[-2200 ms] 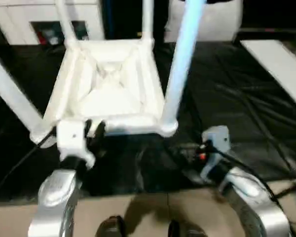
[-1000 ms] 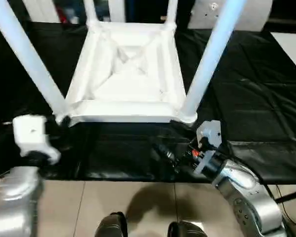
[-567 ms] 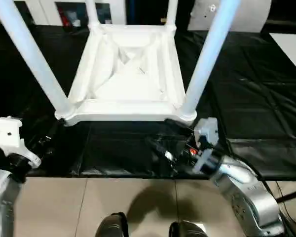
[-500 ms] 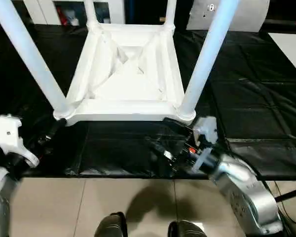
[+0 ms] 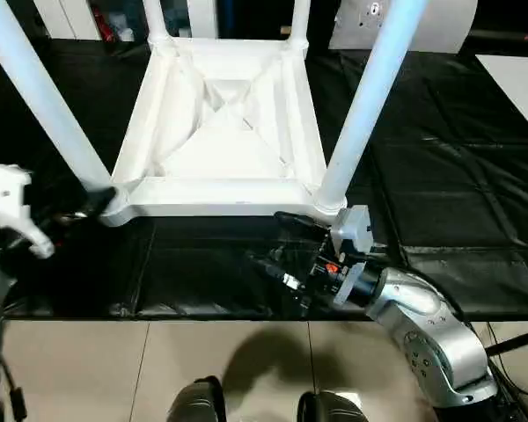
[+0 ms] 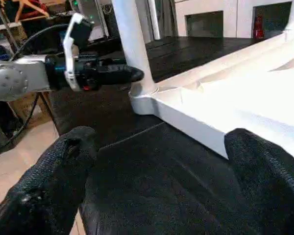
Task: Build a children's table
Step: Flip table
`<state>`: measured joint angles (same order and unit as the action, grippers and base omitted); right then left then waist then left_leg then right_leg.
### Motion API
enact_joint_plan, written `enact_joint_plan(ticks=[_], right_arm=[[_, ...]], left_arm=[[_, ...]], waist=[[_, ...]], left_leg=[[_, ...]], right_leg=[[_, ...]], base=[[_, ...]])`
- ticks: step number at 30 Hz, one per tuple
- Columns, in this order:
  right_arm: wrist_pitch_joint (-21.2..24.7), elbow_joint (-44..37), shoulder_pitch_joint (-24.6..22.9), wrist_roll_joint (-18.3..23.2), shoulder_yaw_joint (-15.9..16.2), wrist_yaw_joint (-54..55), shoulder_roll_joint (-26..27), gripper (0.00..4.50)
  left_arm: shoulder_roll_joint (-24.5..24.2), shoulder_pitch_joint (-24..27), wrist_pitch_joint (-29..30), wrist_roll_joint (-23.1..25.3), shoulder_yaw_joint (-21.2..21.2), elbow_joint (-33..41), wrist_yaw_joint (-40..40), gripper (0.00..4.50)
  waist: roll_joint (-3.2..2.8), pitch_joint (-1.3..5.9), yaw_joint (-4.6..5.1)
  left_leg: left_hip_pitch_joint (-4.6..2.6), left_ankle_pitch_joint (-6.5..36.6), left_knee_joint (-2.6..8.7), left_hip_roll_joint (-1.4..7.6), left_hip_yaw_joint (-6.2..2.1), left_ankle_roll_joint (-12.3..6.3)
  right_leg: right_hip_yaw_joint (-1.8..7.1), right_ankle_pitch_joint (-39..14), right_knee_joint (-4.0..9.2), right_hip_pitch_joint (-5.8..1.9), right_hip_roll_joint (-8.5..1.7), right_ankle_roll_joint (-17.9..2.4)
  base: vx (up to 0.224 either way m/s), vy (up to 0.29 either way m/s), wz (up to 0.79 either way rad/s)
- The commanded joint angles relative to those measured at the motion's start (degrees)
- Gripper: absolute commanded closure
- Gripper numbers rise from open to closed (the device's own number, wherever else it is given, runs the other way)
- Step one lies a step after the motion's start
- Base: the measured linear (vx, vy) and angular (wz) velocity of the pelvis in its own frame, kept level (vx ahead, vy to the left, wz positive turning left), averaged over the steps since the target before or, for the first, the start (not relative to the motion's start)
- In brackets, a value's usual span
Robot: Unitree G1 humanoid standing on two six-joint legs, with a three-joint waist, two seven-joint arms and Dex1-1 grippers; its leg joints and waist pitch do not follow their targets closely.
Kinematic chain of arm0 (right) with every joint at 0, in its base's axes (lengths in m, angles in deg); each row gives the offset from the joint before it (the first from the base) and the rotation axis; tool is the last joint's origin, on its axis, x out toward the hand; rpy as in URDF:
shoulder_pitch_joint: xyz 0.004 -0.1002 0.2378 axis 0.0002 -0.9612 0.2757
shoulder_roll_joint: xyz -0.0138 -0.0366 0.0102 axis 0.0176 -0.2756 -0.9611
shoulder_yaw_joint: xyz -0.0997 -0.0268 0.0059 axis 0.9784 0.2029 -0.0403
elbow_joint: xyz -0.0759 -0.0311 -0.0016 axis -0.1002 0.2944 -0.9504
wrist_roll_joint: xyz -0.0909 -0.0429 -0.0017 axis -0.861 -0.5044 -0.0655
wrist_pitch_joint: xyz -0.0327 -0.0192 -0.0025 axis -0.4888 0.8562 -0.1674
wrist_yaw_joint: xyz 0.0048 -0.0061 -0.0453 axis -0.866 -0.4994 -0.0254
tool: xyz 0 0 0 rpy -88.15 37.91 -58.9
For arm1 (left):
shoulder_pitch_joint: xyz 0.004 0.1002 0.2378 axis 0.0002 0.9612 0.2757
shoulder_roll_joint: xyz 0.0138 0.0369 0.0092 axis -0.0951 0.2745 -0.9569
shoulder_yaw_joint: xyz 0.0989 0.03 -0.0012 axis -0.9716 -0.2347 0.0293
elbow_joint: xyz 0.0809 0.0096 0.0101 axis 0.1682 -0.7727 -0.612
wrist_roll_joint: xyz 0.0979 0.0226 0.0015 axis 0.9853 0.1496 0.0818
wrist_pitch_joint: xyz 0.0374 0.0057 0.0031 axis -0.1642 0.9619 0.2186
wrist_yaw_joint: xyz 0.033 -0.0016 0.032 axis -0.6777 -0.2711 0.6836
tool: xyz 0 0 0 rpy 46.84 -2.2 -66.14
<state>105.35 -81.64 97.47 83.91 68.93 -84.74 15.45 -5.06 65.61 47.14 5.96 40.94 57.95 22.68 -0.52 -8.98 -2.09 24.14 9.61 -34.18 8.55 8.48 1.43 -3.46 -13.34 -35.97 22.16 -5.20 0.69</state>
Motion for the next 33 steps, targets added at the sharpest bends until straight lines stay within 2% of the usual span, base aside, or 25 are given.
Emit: enact_joint_plan(ticks=[1, 2, 5, 6, 7, 8, 10, 12, 13, 19, 20, 23, 24, 28, 29, 31, 32, 33], right_arm=[[-0.6, 0.3, -0.2, -1.5, 0.6, 0.8, 0.0, 0.0], [-0.1, 0.2, -0.4, -2.2, 1.0, 2.2, 0.3, 0.0], [-0.5, 0.5, -0.6, -3.3, 1.6, 3.3, 0.9, 0.0], [-0.8, 0.8, -0.5, -3.6, 1.8, 3.4, 1.2, 0.0], [-0.8, 0.9, -0.5, -3.6, 2.0, 3.5, 1.4, 0.0], [-0.4, 1.1, -0.4, -3.6, 2.3, 3.5, 1.7, 0.0], [0.6, 1.5, -0.1, -3.3, 2.9, 3.4, 1.9, 0.0], [1.0, 1.7, 0.1, -3.2, 2.9, 3.6, 2.0, 0.0], [1.1, 1.8, 0.2, -3.2, 3.0, 3.7, 2.1, 0.0], [0.0, 2.7, 0.7, -4.2, 4.1, 3.1, 2.5, 0.0], [0.0, 2.7, 0.7, -4.2, 4.2, 3.0, 2.4, 0.0], [0.5, 2.8, 0.7, -4.1, 4.1, 3.2, 2.4, 0.0], [1.1, 2.9, 0.7, -4.4, 3.8, 3.9, 2.5, 0.0], [1.8, 4.0, 1.1, -5.1, 2.9, 6.2, 3.1, 0.0], [1.7, 4.7, 1.2, -5.5, 2.2, 7.7, 3.7, 0.0], [1.6, 5.3, 1.3, -5.7, 1.6, 9.1, 4.5, 0.0], [1.8, 5.8, 1.5, -5.6, 0.6, 10.8, 5.6, 0.0], [1.9, 6.1, 1.6, -5.4, 0.1, 11.6, 6.2, 0.0]], left_arm=[[0.2, -0.7, -0.6, 0.4, -0.4, -0.6, 0.5, 0.26], [1.3, -0.8, -1.5, 1.3, -0.6, -0.5, 3.3, 0.67], [3.5, -0.1, -1.2, 0.8, -0.6, 1.3, 5.0, 0.67], [3.8, 0.1, -2.1, 0.8, -0.8, 1.1, 4.6, 0.67], [4.0, 0.2, -2.5, 0.9, -1.1, 1.0, 4.3, 1.1], [4.0, 0.3, -3.1, 1.3, -1.3, 0.6, 4.6, 1.1], [3.8, 0.1, -4.3, 1.8, -1.6, -0.7, 4.4, 1.17], [3.6, 0.1, -4.5, 1.9, -1.5, -1.0, 4.6, 1.54], [3.6, 0.0, -4.5, 1.7, -1.4, -1.1, 4.7, 1.54], [3.3, -0.7, -5.1, 1.8, -1.4, -3.2, 4.7, 2.03], [3.3, -0.9, -4.7, 1.5, -1.4, -3.4, 4.5, 2.08], [3.5, -1.0, -3.8, 1.0, -1.4, -3.0, 4.8, 2.35], [3.9, -0.9, -2.5, 0.5, -1.2, -2.5, 5.8, 2.37], [6.6, -0.5, 1.4, -1.4, 0.5, 0.3, 11.3, 2.42], [9.9, 0.3, 3.8, -3.2, 2.4, 2.7, 17.0, 2.42], [12.6, 1.5, 5.7, -5.0, 3.3, 5.3, 20.2, 2.43], [15.6, 3.4, 7.3, -6.7, 3.5, 8.6, 22.5, 2.43], [17.1, 4.4, 8.1, -7.5, 3.5, 10.5, 23.8, 2.43]], waist=[[-1.26, 3.45, -0.14], [-1.15, 3.63, -0.1], [-0.77, 3.76, -0.06], [-0.86, 3.74, -0.09], [-0.85, 3.74, -0.12], [-0.68, 3.65, -0.08], [-0.76, 3.57, -0.13], [-0.65, 3.52, -0.14], [-0.66, 3.54, -0.16], [-0.49, 3.57, -0.18], [-0.67, 3.67, -0.23], [-0.45, 3.64, -0.22], [-0.68, 3.59, -0.3], [-0.73, 3.34, -0.51], [-0.8, 3.44, -0.58], [-0.58, 3.36, -0.64], [-0.08, 3.42, -0.64], [-0.1, 3.39, -0.58]], left_leg=[[-2.21, 16.2, 5.72, 4.35, -1.52, -0.72], [-2.19, 15.4, 5.66, 4.42, -1.5, -0.53], [-1.9, 12.3, 5.35, 4.4, -1.34, -2.08], [-1.84, 11.4, 5.25, 4.3, -1.22, -2.74], [-1.82, 11.3, 5.25, 4.32, -1.23, -3.01], [-1.88, 11.7, 5.31, 4.37, -1.2, -3.47], [-2.01, 12.1, 5.37, 4.44, -1.16, -3.55], [-2.01, 12.2, 5.46, 4.48, -1.17, -3.46], [-2.01, 12.1, 5.46, 4.47, -1.15, -3.44], [-1.97, 11.2, 5.38, 4.39, -0.92, -3.59], [-2.0, 10.5, 5.31, 4.37, -0.87, -3.69], [-1.98, 10.3, 5.29, 4.42, -0.74, -4.01], [-2.02, 10.8, 5.34, 4.42, -0.65, -3.92], [-2.15, 13.8, 5.58, 4.59, -0.56, -2.39], [-2.14, 14.0, 5.57, 4.66, -0.54, -2.07], [-1.97, 14.5, 5.55, 4.7, -0.46, -1.8], [-1.72, 13.1, 5.48, 4.74, -0.44, -2.25], [-1.68, 12.7, 5.47, 4.7, -0.37, -2.52]], right_leg=[[3.02, -2.4, 3.58, -1.13, -4.01, -15.8], [3.04, 0.0, 3.38, -1.27, -3.95, -16.2], [3.13, 3.2, 3.2, -1.62, -4.21, -16.8], [3.08, 3.5, 3.21, -1.57, -4.1, -16.9], [3.11, 3.3, 3.29, -1.62, -4.17, -16.8], [3.13, 2.2, 3.35, -1.5, -4.08, -16.6], [3.15, 1.2, 3.41, -1.37, -4.02, -16.4], [3.17, 1.0, 3.43, -1.3, -3.92, -16.2], [3.18, 1.0, 3.4, -1.33, -3.91, -16.2], [3.35, 1.5, 3.37, -1.22, -3.91, -16.0], [3.41, 2.4, 3.27, -1.23, -3.92, -15.9], [3.49, 3.1, 3.22, -1.19, -3.9, -16.1], [3.54, 2.5, 3.31, -1.09, -3.87, -16.1], [3.71, -1.4, 3.6, -0.79, -3.9, -16.4], [3.73, -1.7, 3.56, -0.89, -3.96, -16.3], [3.85, -2.3, 3.73, -0.92, -4.06, -16.2], [3.96, -2.4, 3.73, -1.13, -4.26, -15.9], [3.99, -2.4, 3.83, -1.03, -4.19, -15.9]], base=[[0.0, 0.0, 0.0], [0.0, 0.0, 0.0], [0.0, 0.0, 0.0], [0.0, 0.0, 0.0], [0.0, 0.0, 0.0], [0.0, 0.0, 0.0], [0.0, 0.0, 0.0], [0.0, 0.0, 0.0], [0.0, 0.0, 0.0], [0.0, 0.0, 0.0], [0.0, 0.0, 0.0], [0.0, 0.0, 0.0], [0.0, 0.0, 0.0], [0.0, 0.0, 0.0], [0.0, 0.0, 0.0], [0.0, 0.0, 0.0], [0.0, 0.0, 0.0], [0.0, 0.0, 0.0]])
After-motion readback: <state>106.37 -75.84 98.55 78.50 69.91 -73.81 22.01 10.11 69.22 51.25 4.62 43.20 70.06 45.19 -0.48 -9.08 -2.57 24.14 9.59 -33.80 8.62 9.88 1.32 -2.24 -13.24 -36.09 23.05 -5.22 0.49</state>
